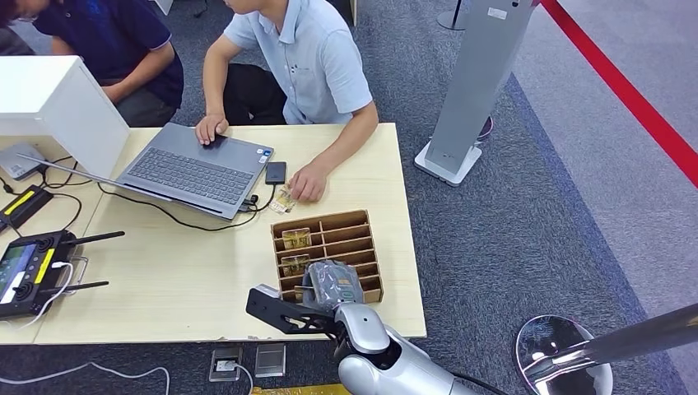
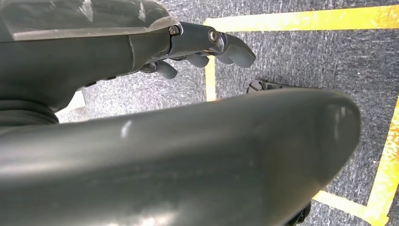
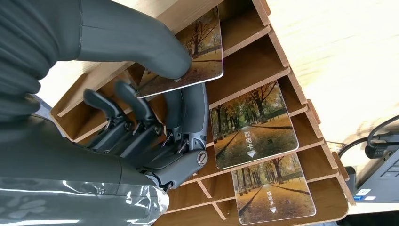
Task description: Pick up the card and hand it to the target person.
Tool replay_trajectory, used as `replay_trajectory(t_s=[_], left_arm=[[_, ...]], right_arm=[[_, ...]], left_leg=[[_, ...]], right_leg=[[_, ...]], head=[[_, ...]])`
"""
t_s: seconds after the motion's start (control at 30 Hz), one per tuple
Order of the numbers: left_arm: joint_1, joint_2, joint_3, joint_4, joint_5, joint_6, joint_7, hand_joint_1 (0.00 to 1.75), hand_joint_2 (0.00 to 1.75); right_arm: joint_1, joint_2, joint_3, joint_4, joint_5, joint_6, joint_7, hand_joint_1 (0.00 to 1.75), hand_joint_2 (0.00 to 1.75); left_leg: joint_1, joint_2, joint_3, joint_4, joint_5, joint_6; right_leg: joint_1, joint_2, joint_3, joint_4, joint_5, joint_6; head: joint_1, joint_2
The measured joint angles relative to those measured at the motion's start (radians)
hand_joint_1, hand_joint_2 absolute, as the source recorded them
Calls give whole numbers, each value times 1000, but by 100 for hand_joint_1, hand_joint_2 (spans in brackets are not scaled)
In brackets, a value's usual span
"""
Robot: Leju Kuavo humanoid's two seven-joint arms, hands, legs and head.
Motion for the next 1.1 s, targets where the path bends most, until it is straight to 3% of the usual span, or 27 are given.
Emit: replay_trajectory(t_s=[0.4, 0.67, 0.9, 1.1], left_arm=[[0, 0, 0, 0, 2, 10, -16, 0, 0], [1, 0, 0, 0, 4, 3, -24, 0, 0], [2, 0, 0, 0, 1, -2, -25, 0, 0], [1, 0, 0, 0, -12, -11, -27, 0, 0]], right_arm=[[2, -9, -3, -22, 20, -46, -26, 175, 175], [-14, -46, -32, -171, 71, -70, -23, 175, 175], [-50, -86, -63, -309, 86, -73, -24, 175, 175], [-145, -87, -62, -299, 73, -73, -103, 175, 175]], left_leg=[[0, 0, 0, 0, 0, 0], [0, 0, 0, 0, 0, 0], [0, 0, 0, 0, 0, 0], [0, 0, -1, 0, 0, 0]], right_leg=[[0, 0, 0, 0, 0, 0], [0, 0, 0, 0, 0, 0], [0, 0, 0, 0, 0, 0], [0, 0, 0, 0, 0, 0]], head=[[0, 0], [0, 0], [0, 0], [0, 0]])
